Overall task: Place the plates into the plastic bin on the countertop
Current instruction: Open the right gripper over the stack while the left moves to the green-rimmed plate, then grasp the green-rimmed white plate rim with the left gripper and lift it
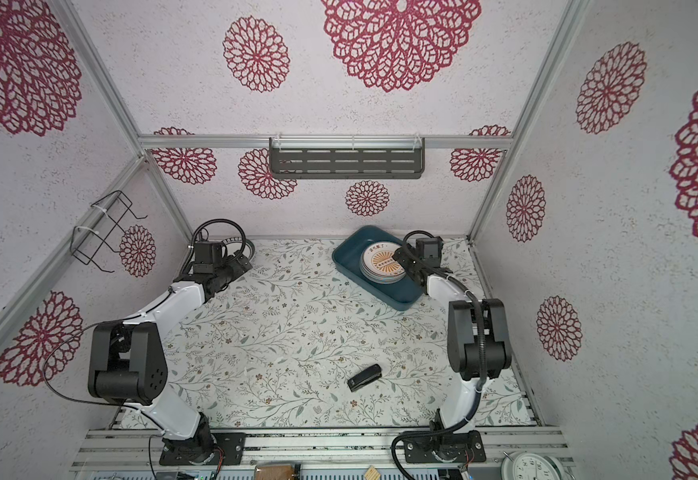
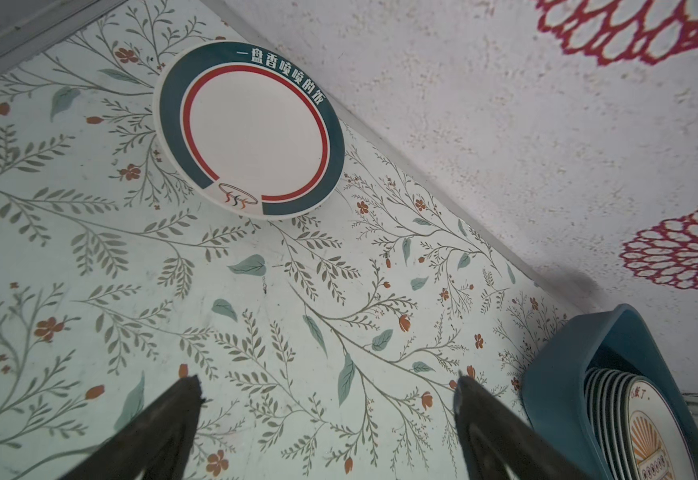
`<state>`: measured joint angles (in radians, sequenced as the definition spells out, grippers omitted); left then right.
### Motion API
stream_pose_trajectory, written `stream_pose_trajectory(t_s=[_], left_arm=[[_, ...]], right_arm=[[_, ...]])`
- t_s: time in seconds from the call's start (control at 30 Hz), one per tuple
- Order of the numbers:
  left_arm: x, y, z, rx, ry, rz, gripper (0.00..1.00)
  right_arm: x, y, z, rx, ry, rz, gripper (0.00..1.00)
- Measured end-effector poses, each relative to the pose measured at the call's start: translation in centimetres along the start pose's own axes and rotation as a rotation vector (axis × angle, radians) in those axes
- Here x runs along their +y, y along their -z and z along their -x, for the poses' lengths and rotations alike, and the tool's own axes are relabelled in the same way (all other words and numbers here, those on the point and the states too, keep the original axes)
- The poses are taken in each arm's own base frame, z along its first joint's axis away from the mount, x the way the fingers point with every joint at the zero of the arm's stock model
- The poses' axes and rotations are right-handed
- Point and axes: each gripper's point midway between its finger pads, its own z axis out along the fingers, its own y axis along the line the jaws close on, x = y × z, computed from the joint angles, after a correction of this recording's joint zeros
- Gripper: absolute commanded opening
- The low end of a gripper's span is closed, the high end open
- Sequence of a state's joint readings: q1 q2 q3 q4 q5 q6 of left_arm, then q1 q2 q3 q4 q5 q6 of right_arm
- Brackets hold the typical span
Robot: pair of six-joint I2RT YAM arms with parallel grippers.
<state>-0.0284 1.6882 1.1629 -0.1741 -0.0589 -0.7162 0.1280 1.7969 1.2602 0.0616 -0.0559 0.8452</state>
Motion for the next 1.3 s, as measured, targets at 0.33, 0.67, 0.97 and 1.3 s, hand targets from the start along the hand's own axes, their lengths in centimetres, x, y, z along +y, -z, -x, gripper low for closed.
stream_pose_trajectory(t_s=[0.33,0.67,0.97,1.3], left_arm=[[5.4,-1.1,-0.6,0.098,0.211,-0.038,0.97],[10.6,-5.0,-1.2,0.155,0.439,-0.053,1.0],[11.2,-9.4,1.0,0.125,0.56,-0.084,0.95],[10.9,-13.0,4.0,0.089,0.622,-0.107,0.85]], right_arm=[[8.0,6.9,-4.1,-0.008,0.218,0.174,0.99],[14.3,10.8,-12.8,0.109,0.388,0.426,0.99],[18.3,10.7,-16.2,0.187,0.444,0.562,0.99],[18.6,10.8,-16.2,0.187,0.447,0.571,0.99]])
